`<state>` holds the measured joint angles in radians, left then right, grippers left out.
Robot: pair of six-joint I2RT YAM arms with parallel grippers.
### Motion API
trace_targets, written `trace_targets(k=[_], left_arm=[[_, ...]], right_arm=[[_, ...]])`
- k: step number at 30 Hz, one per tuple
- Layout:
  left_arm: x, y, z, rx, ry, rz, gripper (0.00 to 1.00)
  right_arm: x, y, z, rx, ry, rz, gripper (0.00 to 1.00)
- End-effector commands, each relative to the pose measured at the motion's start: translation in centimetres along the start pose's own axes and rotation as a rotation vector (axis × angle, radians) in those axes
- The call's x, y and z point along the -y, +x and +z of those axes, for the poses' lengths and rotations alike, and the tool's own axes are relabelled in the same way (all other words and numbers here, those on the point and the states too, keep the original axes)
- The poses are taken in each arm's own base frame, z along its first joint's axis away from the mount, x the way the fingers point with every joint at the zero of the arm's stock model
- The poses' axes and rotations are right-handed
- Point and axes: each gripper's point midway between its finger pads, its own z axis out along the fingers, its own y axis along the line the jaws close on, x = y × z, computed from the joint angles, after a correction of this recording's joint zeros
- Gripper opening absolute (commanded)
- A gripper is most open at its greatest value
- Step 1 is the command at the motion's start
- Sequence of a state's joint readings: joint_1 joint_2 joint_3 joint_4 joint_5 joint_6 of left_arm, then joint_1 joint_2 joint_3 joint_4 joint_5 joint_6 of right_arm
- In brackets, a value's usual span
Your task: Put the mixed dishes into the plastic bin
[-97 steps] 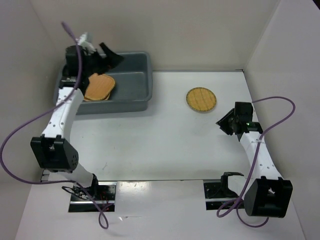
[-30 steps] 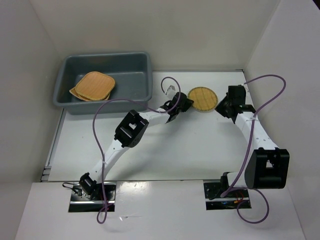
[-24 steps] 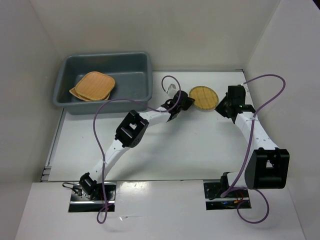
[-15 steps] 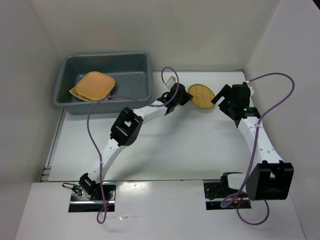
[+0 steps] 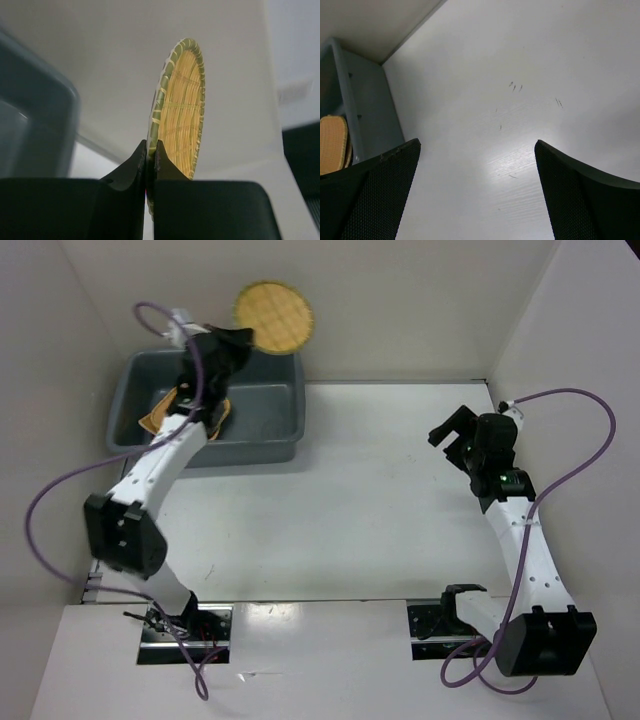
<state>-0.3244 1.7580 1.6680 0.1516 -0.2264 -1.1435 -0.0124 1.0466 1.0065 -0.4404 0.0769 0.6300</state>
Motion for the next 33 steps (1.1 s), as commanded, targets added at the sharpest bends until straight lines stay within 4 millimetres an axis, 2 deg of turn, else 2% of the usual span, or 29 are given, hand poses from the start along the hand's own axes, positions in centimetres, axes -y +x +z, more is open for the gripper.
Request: trace_targets(k=[1, 2, 3, 4, 5, 8, 9, 11, 12, 13, 15, 17, 18, 23, 24, 26, 28, 29, 30, 33], left_arm=[[-1.4, -7.7, -4.5, 0.191, -0.043, 0.042, 0.0], [-3.7, -10.4, -5.2, 0.239, -0.091, 0.046, 0.0], [-5.2, -11.4, -5.9, 0.25, -0.122, 0.05, 0.0], [-7.6, -12.0, -7.1, 0.258, -0.177, 0.044, 0.0], [-9.5, -13.8, -7.7, 0.284, -0.21, 0.045, 0.0], [-14.0, -14.8, -8.9, 0.295, -0.304, 0.023, 0.0], [-17.6, -15.0, -9.6, 0.298, -0.374, 0.003, 0.0], [-20.4, -15.2, -10.1, 0.305, -0.401, -0.054, 0.0], [-22.7, -15.6, -10.5, 0.319, -0.448, -0.071, 0.0], [-23.8, -15.6, -10.6, 0.32, -0.468, -0.074, 0.0], [-25.9, -15.2, -10.1, 0.31, -0.506, -0.077, 0.0], [-26.7, -14.8, -9.4, 0.295, -0.512, -0.07, 0.0], [-28.0, -14.2, -9.0, 0.283, -0.533, -0.071, 0.0], [-30.0, -13.5, -6.4, 0.251, -0.549, -0.099, 0.0], [-31.2, -12.7, -6.0, 0.231, -0.564, -0.102, 0.0], [-32.0, -12.4, -5.5, 0.235, -0.573, -0.137, 0.0], [-33.7, -11.8, -5.1, 0.239, -0.6, -0.173, 0.0], [-33.6, -12.0, -4.7, 0.249, -0.588, -0.184, 0.0], [-34.6, -11.5, -4.6, 0.241, -0.607, -0.194, 0.0], [-35.6, -11.3, -3.9, 0.244, -0.628, -0.202, 0.03]], right_arm=[[0.7, 1.3, 0.0, -0.037, -0.008, -0.011, 1.0], [0.8, 1.6, -0.1, -0.045, -0.014, -0.011, 1.0], [0.8, 1.7, -0.1, -0.045, -0.014, -0.011, 1.0], [0.7, 1.7, -0.2, -0.051, -0.021, -0.01, 1.0], [0.6, 2.0, 0.0, -0.064, -0.023, -0.011, 1.0], [1.1, 2.8, 0.3, -0.091, -0.014, -0.024, 1.0], [1.0, 2.9, 0.2, -0.097, -0.021, -0.035, 1.0], [0.9, 3.5, 0.2, -0.119, -0.036, -0.044, 1.0], [1.1, 4.2, 0.5, -0.141, -0.044, -0.053, 1.0], [1.4, 4.7, 0.6, -0.152, -0.036, -0.053, 1.0], [1.7, 5.3, 1.0, -0.171, -0.038, -0.052, 1.0], [2.0, 5.8, 1.1, -0.182, -0.03, -0.052, 1.0], [2.1, 6.1, 1.2, -0.189, -0.036, -0.051, 1.0], [2.4, 6.6, 0.9, -0.193, -0.032, -0.041, 1.0], [2.7, 7.0, 1.0, -0.201, -0.026, -0.041, 1.0], [2.9, 6.9, 0.8, -0.196, -0.017, -0.041, 1.0], [3.3, 7.2, 0.6, -0.198, -0.004, -0.042, 1.0], [3.3, 7.2, 0.6, -0.198, -0.004, -0.042, 1.0], [3.4, 7.1, 0.7, -0.193, 0.004, -0.043, 1.0], [3.6, 7.3, 0.6, -0.2, 0.008, -0.052, 1.0]])
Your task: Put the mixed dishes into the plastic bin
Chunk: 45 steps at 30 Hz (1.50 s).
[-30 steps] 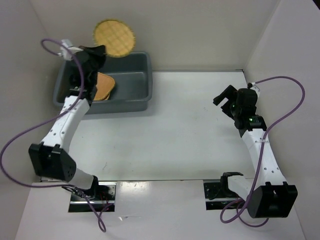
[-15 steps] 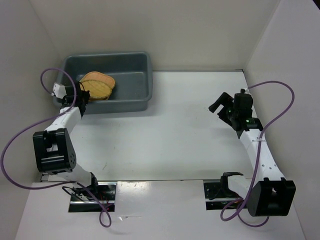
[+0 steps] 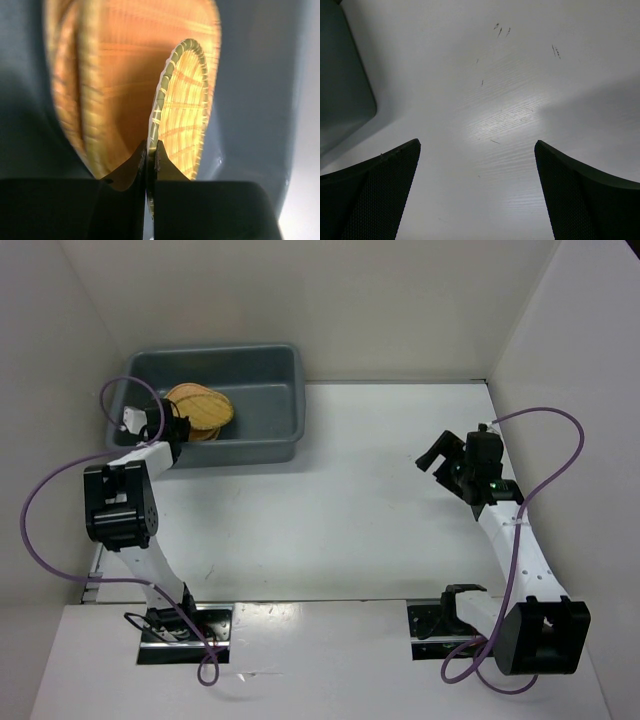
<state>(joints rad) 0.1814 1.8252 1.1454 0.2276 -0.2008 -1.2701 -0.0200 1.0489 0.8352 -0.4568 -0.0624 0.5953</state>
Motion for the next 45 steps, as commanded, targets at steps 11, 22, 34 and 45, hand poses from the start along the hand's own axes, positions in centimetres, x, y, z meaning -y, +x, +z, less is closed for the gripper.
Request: trace_targets(k=[11, 22, 34, 45], left_arm=[[3.1, -1.1, 1.1, 0.028, 0.059, -0.017, 0.74], [9.8, -9.5, -6.2, 0.258, 0.045, 0.164, 1.0], [14.2, -7.4, -23.2, 0.2, 0.491, 0.571, 1.0], [-0.3, 4.2, -33.8, -0.193, 0.498, 0.499, 1.0]], right_arm=[[0.4, -0.4, -0.2, 0.024, 0.007, -0.029, 1.0], [-0.1, -0.7, -0.9, 0.041, -0.016, -0.031, 1.0], [-2.5, -0.3, -2.5, 0.024, -0.151, -0.053, 1.0], [-5.3, 2.8, -7.4, -0.111, -0.34, -0.053, 1.0]])
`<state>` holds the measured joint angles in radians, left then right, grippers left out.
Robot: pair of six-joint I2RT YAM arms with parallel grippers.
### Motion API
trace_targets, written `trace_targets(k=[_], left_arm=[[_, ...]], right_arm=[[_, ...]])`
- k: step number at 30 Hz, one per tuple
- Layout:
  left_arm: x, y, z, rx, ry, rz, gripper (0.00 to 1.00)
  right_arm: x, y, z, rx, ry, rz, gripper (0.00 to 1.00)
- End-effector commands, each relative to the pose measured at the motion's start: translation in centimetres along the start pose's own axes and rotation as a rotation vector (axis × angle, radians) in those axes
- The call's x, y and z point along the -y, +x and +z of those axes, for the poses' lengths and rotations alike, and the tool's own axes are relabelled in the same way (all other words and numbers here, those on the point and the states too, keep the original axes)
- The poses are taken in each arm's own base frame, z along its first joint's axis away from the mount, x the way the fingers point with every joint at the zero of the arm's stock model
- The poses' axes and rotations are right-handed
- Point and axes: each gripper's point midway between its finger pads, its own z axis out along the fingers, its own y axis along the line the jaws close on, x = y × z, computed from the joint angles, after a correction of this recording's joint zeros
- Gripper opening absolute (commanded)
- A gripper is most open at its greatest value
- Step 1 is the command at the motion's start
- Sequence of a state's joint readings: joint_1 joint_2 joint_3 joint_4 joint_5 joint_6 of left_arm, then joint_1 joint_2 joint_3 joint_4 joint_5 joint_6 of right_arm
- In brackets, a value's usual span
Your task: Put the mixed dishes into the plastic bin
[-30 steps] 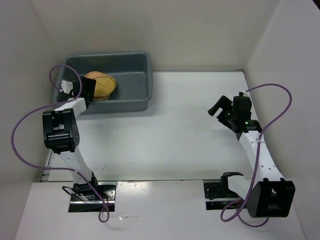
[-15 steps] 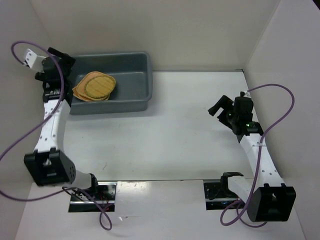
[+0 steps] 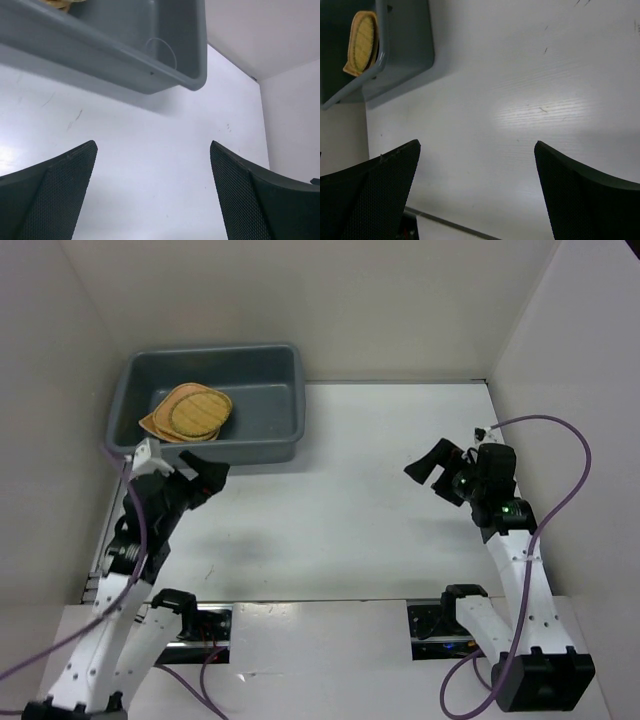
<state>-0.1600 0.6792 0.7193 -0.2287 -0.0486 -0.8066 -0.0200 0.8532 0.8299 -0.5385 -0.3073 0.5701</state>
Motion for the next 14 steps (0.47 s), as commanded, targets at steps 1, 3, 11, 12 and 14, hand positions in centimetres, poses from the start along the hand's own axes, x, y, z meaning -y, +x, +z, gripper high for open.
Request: trace_targets(k=[1, 3, 11, 12, 14], left_arm=[[-0.9, -0.5, -4.3, 0.058, -0.026, -0.046, 1.0], [-1.7, -0.5, -5.4, 0.078, -0.052, -0.034, 1.0], [-1.8, 0.5, -4.1, 0.015, -0.056, 0.013, 1.0], [-1.8, 0.5, -4.1, 0.015, -0.056, 0.013, 1.0], [-2.2, 0.2, -4.4, 0.026, -0.085, 0.025, 1.0]], right_arm=[[-2.2, 0.9, -1.5, -0.05, -0.108, 0.001, 1.0], [-2.6, 0.8, -1.6, -0.051, -0.131, 0.001, 1.0], [-4.5, -6.2, -5.0, 0.187, -0.084, -0.074, 1.0], [-3.7, -6.7, -5.4, 0.224, -0.043, -0.086, 1.0], [-2.8, -8.3, -6.1, 0.291, 0.029, -0.101, 1.0]])
